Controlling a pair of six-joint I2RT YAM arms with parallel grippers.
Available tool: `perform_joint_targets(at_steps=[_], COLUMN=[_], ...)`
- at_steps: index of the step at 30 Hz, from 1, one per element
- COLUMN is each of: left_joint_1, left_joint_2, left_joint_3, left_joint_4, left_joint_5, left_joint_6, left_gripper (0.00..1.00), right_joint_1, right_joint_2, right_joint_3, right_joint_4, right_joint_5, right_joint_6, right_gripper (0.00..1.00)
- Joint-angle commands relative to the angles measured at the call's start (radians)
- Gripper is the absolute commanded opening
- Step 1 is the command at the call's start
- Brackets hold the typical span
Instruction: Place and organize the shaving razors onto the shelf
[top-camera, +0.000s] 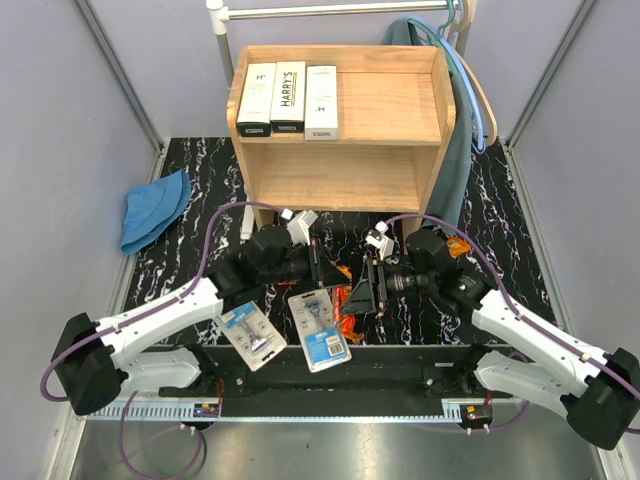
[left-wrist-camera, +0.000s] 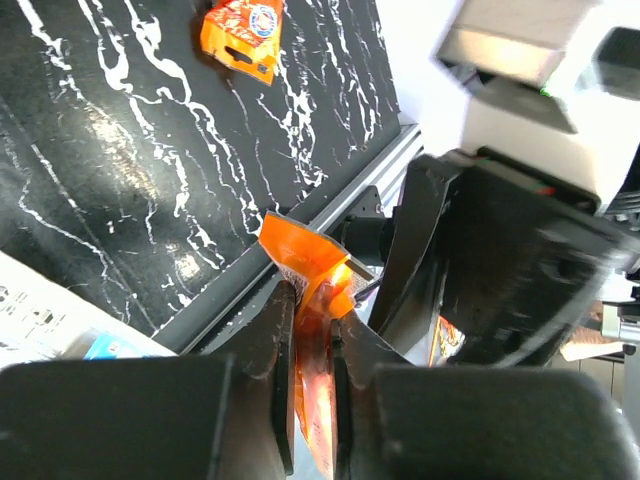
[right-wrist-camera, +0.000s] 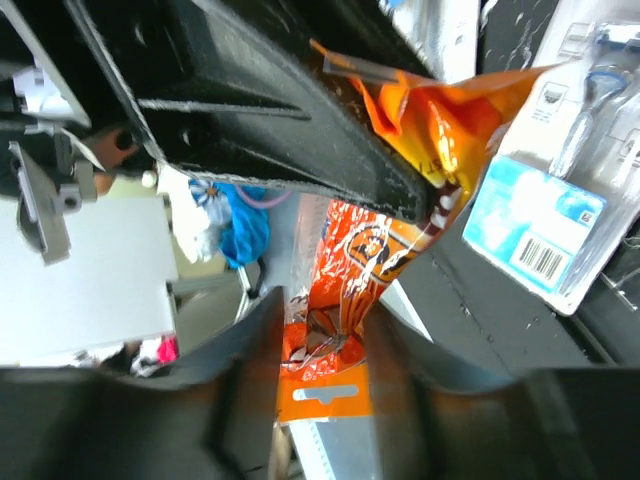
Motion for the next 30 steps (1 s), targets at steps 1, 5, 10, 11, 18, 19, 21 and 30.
perform_joint_targets(at_steps=[1, 5, 10, 11, 18, 19, 21, 30], left_joint_1=[0.002, 0.002, 0.004, 0.004, 0.045, 0.053, 0.073, 0.099], left_joint_2=[-0.036, -0.039, -0.051, -0.06, -0.105, -0.111, -0.126, -0.081], left_joint_3=[0.0, -0.002, -0.037, -0.046, -0.167, -0.184, -0.236, -0.315], left_joint_4=[0.028, 0.031, 0.149, 0.176, 0.516, 0.56, 0.691, 1.104], left_joint_5=[-0.008, -0.007, 0.033, 0.051, 0.148, 0.163, 0.174, 0.231], left_joint_6=[0.004, 0.006, -0.003, -0.006, -0.074, -0.091, -0.141, -0.29], left_gripper=[0.0, 0.0, 0.0, 0.0, 0.0, 0.0, 0.0, 0.0], right_joint_1=[0.011, 0.009, 0.011, 0.011, 0.011, 0.011, 0.011, 0.011], right_joint_2=[-0.052, -0.075, -0.129, -0.135, -0.215, -0.222, -0.242, -0.314], right_joint_3=[0.017, 0.008, -0.021, -0.024, -0.056, -0.058, -0.064, -0.196], right_joint_4=[0.021, 0.019, 0.019, 0.019, 0.022, 0.025, 0.033, 0.298], right_joint_5=[0.118, 0.15, 0.178, 0.178, 0.169, 0.169, 0.167, 0.083], right_joint_6=[0.01, 0.02, 0.037, 0.041, 0.058, 0.056, 0.061, 0.204], right_gripper=[0.52, 0.7, 0.8, 0.8, 0.81, 0.81, 0.81, 0.81])
